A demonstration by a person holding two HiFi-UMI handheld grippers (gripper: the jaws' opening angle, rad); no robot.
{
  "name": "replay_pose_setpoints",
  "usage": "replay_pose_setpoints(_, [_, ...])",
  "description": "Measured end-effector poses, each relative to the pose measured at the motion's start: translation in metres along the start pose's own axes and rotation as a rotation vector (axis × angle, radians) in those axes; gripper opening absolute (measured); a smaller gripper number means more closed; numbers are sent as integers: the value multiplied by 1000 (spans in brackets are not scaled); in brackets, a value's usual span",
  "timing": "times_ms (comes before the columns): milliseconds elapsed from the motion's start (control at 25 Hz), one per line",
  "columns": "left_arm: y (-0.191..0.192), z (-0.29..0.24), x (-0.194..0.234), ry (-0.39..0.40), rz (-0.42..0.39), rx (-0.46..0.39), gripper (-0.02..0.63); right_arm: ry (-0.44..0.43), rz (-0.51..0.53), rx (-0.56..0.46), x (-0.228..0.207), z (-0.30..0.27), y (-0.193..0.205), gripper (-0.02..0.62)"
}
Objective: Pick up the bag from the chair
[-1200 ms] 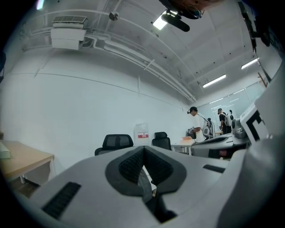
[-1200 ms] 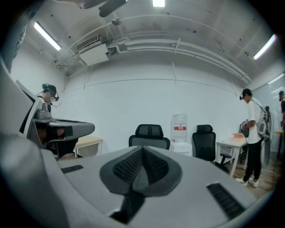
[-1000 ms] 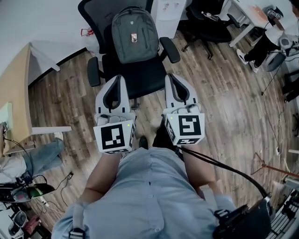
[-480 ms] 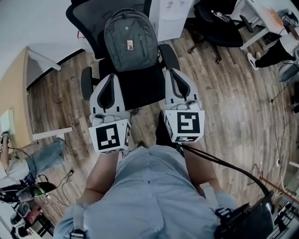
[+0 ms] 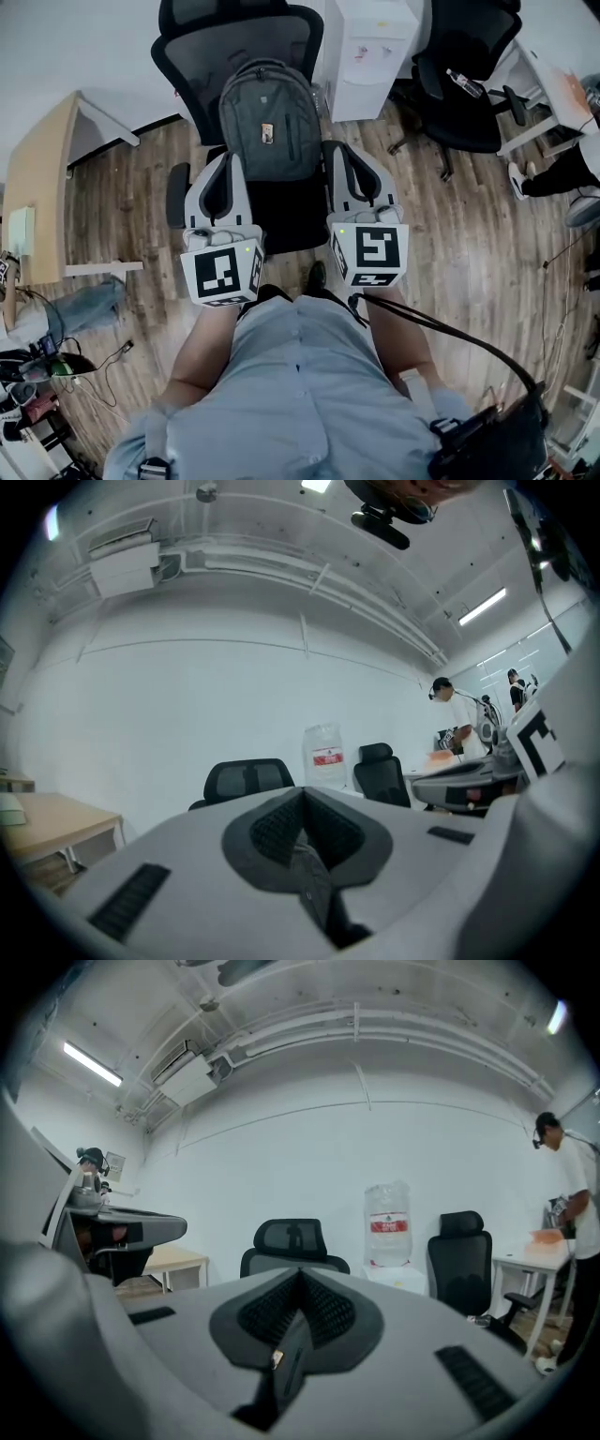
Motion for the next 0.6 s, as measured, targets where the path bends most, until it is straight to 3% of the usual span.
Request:
replay_pose_setpoints(200, [-7, -15, 3, -40, -24, -21, 2, -45, -4, -29, -7, -21, -7, 2])
replay_pose_setpoints(600, [15, -44, 16, -94, -7, 29, 2, -93, -9, 14, -17, -62, 8, 2])
Point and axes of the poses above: the fingertips, and each gripper's own axes: z backward along the fingers, x to its left, y out of its underside, the point moved 4 cm from there along z, backward along the fingers, and after that the axes turned 14 degrees about -x, right-handed, at the moved point
